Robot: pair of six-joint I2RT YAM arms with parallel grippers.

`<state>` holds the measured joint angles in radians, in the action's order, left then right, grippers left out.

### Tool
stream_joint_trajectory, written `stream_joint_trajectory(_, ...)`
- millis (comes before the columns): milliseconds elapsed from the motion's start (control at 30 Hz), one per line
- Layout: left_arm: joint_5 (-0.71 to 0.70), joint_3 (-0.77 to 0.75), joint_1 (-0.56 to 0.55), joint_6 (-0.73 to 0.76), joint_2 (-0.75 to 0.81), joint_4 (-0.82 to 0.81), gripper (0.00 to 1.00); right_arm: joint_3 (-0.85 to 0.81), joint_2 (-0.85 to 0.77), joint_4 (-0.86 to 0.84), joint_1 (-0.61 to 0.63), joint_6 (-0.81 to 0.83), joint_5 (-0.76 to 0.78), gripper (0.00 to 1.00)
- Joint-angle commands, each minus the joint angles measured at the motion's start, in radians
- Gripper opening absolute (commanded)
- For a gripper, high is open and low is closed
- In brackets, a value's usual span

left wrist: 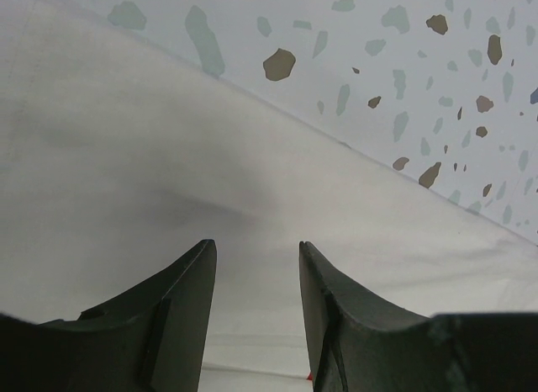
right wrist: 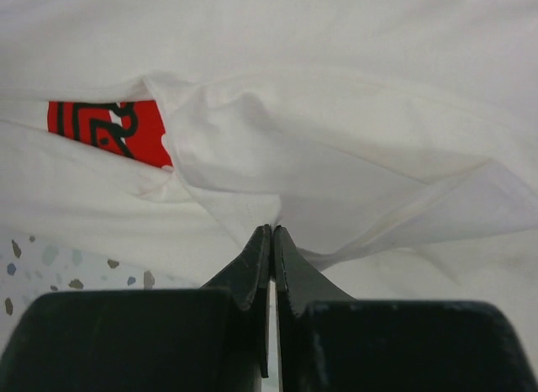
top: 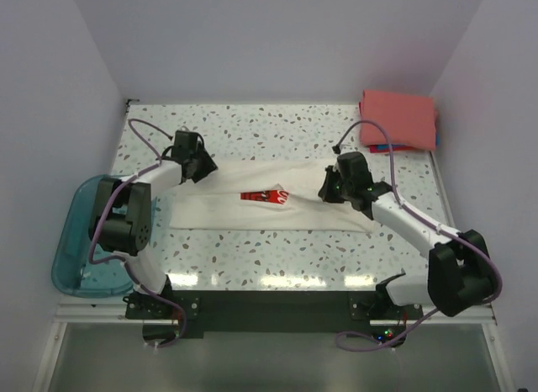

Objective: Fold and stack the t-shirts
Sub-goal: Fold the tshirt

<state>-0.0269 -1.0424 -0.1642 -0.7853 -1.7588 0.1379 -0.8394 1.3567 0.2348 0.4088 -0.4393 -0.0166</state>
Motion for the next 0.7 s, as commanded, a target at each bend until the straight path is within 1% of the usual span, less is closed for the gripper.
stream_joint_trajectory(0, -0.004, 0.016, -0.003, -0.009, 0.051, -0.014, 0.49, 0.069, -0.091, -0.005, 0.041, -0.048, 0.036, 0.0)
stream_joint_trajectory(200, 0.005, 0.024, -0.003, -0.012, 0.061, -0.017, 0.49, 0.157, -0.142, -0.043, 0.105, -0.085, 0.033, 0.0)
stream_joint_trajectory(333, 0.012, 0.027, -0.003, -0.009, 0.061, -0.018, 0.49, 0.169, -0.136, -0.066, 0.156, -0.099, 0.038, 0.07)
stream_joint_trajectory(367, 0.013, 0.028, -0.003, -0.008, 0.059, -0.018, 0.49, 0.168, -0.133, -0.069, 0.163, -0.101, 0.043, 0.16)
stream_joint_trajectory(433, 0.021, 0.035, -0.003, -0.006, 0.061, -0.021, 0.5, 0.143, -0.122, -0.052, 0.173, -0.093, 0.055, 0.28)
stream_joint_trajectory(467, 0.022, 0.038, -0.004, -0.002, 0.065, -0.027, 0.5, 0.131, -0.12, -0.042, 0.173, -0.084, 0.081, 0.43)
stream_joint_trajectory(533, 0.047, 0.044, -0.005, 0.006, 0.07, -0.031, 0.5, 0.085, -0.119, 0.032, 0.173, -0.059, 0.139, 0.57)
stream_joint_trajectory(567, 0.053, 0.042, -0.008, 0.012, 0.07, -0.031, 0.51, 0.071, -0.117, 0.056, 0.171, -0.055, 0.167, 0.62)
stream_joint_trajectory(600, 0.059, 0.044, -0.009, 0.015, 0.074, -0.029, 0.51, 0.059, -0.116, 0.076, 0.17, -0.047, 0.24, 0.65)
stream_joint_trajectory(667, 0.068, 0.047, -0.024, 0.023, 0.088, -0.027, 0.51, 0.034, -0.104, 0.126, 0.138, -0.044, 0.27, 0.64)
